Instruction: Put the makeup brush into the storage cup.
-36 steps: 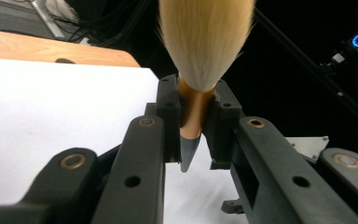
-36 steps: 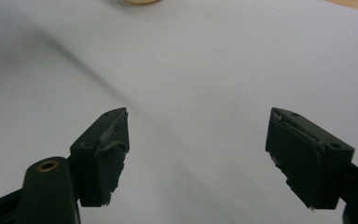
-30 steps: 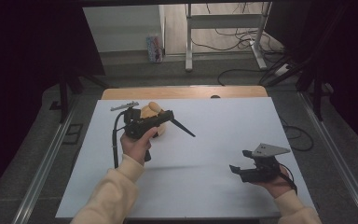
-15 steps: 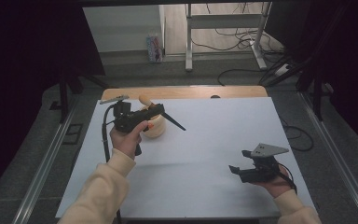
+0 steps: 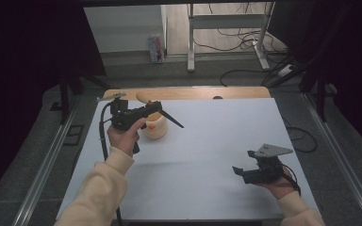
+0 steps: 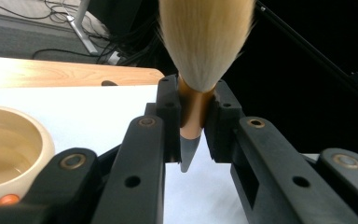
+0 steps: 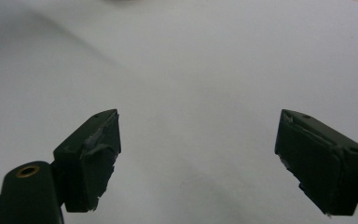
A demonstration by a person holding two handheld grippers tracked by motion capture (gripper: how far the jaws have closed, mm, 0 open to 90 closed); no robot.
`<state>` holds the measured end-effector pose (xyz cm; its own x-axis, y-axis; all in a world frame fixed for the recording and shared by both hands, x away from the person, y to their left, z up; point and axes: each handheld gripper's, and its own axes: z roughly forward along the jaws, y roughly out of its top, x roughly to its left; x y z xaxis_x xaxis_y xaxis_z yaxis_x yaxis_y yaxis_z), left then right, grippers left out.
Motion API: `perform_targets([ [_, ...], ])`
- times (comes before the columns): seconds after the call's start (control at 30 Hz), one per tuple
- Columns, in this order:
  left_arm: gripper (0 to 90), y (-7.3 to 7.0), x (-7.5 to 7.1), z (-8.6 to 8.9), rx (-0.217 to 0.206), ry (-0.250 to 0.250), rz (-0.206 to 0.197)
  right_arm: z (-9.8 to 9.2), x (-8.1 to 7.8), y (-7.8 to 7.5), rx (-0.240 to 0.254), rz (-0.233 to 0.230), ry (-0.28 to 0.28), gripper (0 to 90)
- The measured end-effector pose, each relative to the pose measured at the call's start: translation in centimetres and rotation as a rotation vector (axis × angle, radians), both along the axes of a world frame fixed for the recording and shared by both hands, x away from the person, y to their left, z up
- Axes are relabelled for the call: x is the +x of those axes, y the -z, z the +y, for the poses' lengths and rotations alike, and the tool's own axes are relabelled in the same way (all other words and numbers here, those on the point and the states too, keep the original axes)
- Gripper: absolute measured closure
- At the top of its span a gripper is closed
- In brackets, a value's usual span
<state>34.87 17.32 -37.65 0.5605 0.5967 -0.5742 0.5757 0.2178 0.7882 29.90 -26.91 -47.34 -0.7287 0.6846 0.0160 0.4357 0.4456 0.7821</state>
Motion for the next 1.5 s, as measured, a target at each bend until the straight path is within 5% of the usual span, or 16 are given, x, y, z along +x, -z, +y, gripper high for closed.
perform_targets([
  [0.43, 78.9, -0.9, 0.6, 0.7, 0.017, -0.026, -0.002, -0.4, 0.0, -0.3, 0.004, -0.039, 0.04, 14.9],
  [1.5, 78.9, -0.5, 3.5, 3.0, 0.072, -0.129, 0.027, -0.2, -0.1, 0.0, -0.014, -0.029, 0.023, 14.7],
])
